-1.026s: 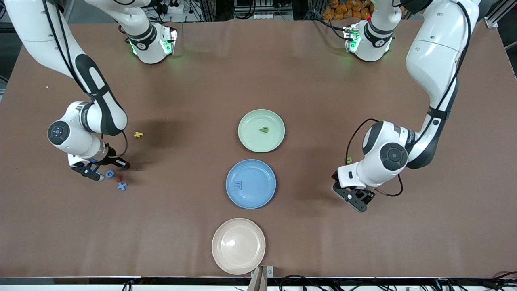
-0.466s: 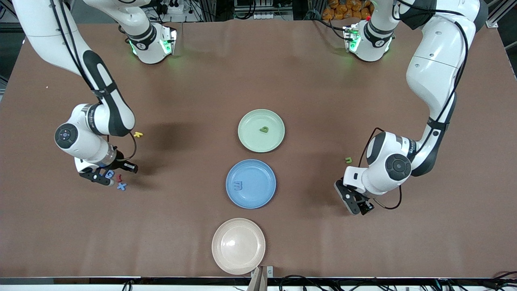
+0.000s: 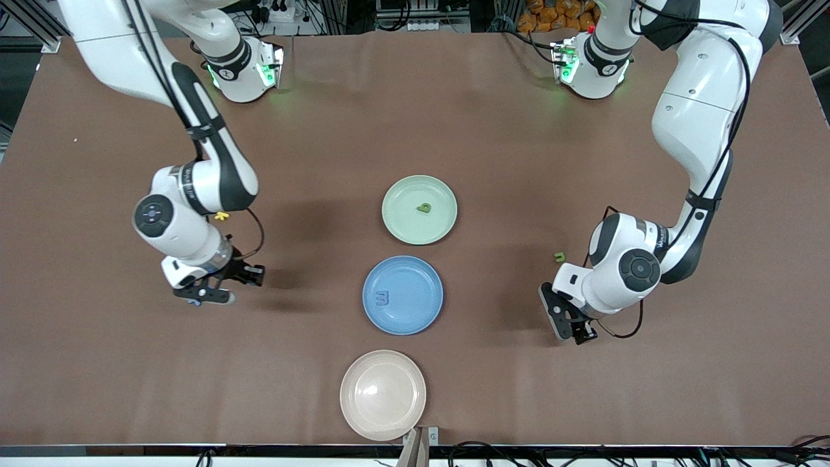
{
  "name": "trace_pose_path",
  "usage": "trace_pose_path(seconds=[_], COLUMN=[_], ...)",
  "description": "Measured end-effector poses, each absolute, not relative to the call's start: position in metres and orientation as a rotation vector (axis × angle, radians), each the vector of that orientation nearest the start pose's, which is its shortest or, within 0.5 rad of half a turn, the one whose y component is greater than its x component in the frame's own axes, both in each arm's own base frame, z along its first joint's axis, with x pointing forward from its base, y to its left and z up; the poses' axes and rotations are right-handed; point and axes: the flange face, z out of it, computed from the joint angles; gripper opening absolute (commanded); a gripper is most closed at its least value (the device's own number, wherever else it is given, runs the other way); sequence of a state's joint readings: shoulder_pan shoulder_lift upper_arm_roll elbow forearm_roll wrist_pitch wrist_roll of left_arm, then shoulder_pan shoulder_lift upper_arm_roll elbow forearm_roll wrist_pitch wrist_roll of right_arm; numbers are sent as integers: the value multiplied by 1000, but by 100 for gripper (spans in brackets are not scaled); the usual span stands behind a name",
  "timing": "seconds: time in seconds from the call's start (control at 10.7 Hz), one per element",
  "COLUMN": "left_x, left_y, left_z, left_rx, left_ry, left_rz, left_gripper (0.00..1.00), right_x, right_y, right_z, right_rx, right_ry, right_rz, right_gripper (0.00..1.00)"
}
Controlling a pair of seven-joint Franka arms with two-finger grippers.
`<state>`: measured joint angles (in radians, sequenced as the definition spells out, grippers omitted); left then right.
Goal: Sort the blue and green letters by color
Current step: 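Grasp the blue 9 with the right gripper and drop it on the blue plate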
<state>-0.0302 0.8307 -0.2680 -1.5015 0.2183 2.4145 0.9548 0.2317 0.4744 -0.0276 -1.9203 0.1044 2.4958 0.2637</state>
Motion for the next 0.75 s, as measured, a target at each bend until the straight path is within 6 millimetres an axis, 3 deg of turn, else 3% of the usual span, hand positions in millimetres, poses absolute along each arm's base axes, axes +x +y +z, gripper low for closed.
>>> trace_pose_path(seconds=[0.37,0.75], left_x=[701,699], left_y=[-174,-176], left_z=[188,184], left_rx=[-2416,-2414], left_ry=[1992,1999], left_rz=[-172,-164], left_gripper=[55,50], right_x=[631,626], right_y=[249,350], right_z=[264,252], right_rx=[-2938,-2897], right_ry=[108,41], right_rz=[-171,-198], right_gripper=[0,1])
